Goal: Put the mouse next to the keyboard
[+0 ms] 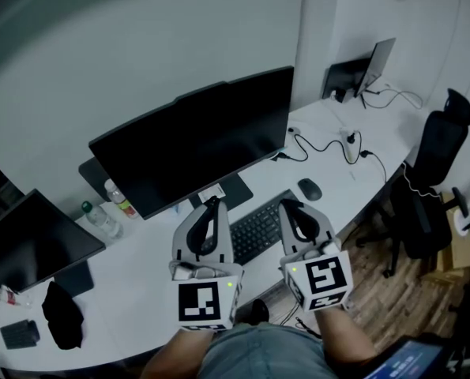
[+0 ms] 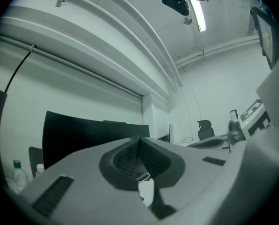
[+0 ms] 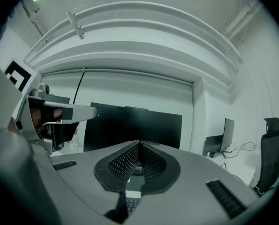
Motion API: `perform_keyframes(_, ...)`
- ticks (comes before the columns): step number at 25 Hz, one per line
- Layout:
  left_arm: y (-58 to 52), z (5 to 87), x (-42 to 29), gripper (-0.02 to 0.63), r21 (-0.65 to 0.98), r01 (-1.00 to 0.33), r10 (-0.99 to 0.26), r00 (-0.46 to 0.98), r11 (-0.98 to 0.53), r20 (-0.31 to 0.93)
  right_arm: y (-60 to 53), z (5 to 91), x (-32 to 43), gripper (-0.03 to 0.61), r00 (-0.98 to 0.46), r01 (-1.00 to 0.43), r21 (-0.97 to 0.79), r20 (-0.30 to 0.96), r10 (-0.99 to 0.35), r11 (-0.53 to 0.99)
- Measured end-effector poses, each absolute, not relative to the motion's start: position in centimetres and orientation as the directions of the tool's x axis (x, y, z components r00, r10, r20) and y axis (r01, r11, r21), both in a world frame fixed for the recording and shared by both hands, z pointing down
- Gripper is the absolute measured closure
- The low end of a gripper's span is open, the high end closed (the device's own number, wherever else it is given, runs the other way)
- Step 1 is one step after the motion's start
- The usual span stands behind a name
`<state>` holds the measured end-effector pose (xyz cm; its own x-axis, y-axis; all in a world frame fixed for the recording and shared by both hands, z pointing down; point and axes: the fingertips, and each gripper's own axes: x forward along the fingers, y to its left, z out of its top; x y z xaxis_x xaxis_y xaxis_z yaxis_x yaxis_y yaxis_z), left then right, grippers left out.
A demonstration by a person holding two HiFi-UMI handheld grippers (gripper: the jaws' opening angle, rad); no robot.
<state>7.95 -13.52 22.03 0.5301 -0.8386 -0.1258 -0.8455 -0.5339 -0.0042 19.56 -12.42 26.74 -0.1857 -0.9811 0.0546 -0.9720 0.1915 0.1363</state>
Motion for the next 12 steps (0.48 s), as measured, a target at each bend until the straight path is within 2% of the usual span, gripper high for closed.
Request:
perform_keyframes(8,-13.17,21.56,7.61,0.609,-0.008,-0.842,-0.833,0.535,-0.539,-0.138,-11.95,26.03,18.81,0.565,-0.182,-0.974,0.127,0.066,-0.981,0.189)
perform_keyframes(12,-13.03,21.55,7.58,0.609,-0.006,-0.841,-0.832,0.537,-0.541,-0.142,-11.97,25.99,18.72,0.566,-0.189,-0.973,0.130,0.028,-0.982,0.191)
